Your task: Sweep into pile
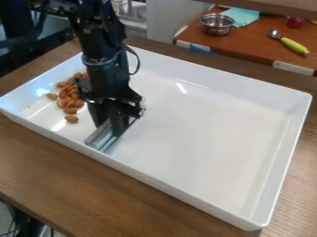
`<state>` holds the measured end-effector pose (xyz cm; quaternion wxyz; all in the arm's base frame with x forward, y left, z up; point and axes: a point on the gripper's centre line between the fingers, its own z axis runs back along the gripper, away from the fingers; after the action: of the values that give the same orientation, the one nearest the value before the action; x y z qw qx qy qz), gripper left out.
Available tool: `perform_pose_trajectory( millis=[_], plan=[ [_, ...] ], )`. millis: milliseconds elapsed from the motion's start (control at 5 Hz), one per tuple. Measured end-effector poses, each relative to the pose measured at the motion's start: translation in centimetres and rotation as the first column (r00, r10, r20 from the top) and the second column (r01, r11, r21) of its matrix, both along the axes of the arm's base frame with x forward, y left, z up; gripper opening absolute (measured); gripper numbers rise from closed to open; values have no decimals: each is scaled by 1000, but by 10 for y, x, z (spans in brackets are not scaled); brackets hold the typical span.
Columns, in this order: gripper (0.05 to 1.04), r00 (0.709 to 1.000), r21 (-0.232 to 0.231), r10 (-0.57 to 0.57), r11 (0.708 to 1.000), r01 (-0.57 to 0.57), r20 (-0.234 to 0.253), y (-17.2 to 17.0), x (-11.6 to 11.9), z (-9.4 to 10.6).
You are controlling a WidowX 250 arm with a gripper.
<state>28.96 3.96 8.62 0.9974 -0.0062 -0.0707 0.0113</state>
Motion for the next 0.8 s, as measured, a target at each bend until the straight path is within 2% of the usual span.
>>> perform_pose_trajectory(
  millis=[400, 600, 800],
  plan=[
    [367, 1000, 51, 14, 999, -14, 2, 25, -1, 5],
    [367, 1000, 102, 10, 995, -12, 15, 43, 1, 6],
    [367, 999, 188, 1, 982, -7, 32, 60, 5, 3]
  ],
)
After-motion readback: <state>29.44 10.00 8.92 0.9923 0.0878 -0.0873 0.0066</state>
